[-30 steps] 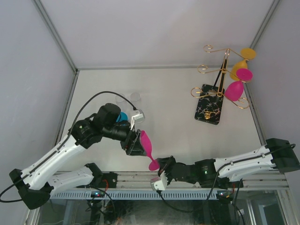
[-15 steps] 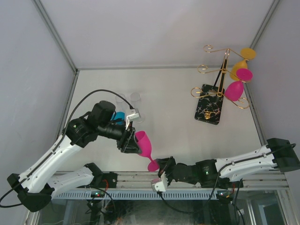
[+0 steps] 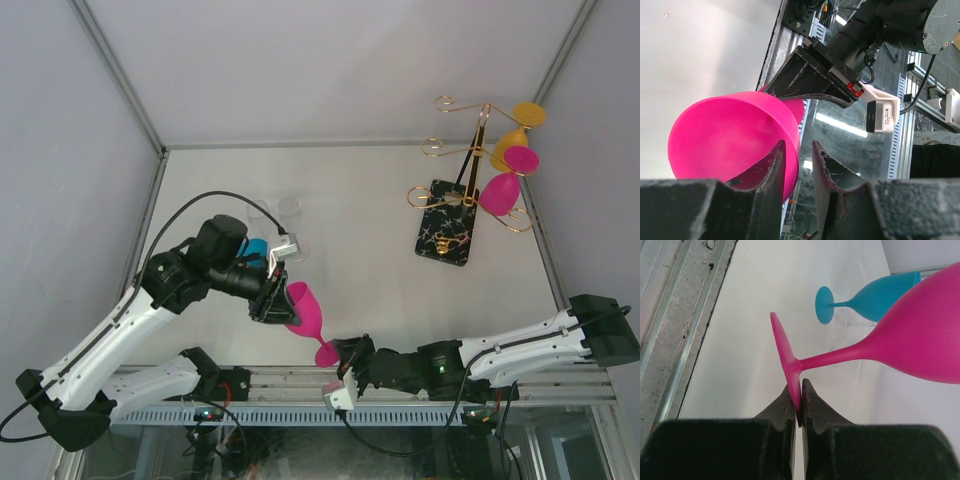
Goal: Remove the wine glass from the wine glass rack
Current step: Place the wine glass at the center of the board.
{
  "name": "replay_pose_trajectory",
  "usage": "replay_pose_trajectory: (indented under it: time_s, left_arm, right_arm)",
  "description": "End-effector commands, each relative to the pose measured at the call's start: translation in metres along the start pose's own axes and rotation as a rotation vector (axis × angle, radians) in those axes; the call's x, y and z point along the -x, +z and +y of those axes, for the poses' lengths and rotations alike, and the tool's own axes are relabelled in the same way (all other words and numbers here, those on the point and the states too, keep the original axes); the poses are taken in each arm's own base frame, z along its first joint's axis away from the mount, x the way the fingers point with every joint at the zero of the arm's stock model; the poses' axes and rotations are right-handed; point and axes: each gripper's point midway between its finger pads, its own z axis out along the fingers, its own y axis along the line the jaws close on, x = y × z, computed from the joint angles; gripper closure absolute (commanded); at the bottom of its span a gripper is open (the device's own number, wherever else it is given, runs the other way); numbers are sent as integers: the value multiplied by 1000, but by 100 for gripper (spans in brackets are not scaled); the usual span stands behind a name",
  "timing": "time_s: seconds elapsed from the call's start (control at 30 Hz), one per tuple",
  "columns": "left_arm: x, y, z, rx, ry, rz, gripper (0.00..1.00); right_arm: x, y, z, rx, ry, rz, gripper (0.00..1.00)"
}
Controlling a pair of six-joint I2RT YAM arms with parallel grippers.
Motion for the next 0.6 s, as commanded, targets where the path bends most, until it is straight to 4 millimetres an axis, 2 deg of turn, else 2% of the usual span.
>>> replay_pose_trajectory:
  time_s: [0.0,0.33,0.4,0.43,0.47,0.57]
  left_arm:
    - [14,-11,-26,-88,49,-26,70]
    - [13,-15,-32,-107,68,-33,92]
    - [12,-15,-31,-101,68,-32,94]
    - [12,-16,-31,-99,67,-32,94]
    - [12,-16,-31,-94,65,-31,89]
    - [10,-15,-28,-85,57,-24,71]
  right_arm:
    - [-2,-3,-15,-75,65,16,100]
    - [-3,-4,-18,-87,60,19,100]
    - [-3,-4,-18,-88,60,20,100]
    - [-3,-4,-18,-88,59,20,100]
    - [-3,-4,-18,-89,58,21,100]
    - [-3,-5,-19,-95,57,21,100]
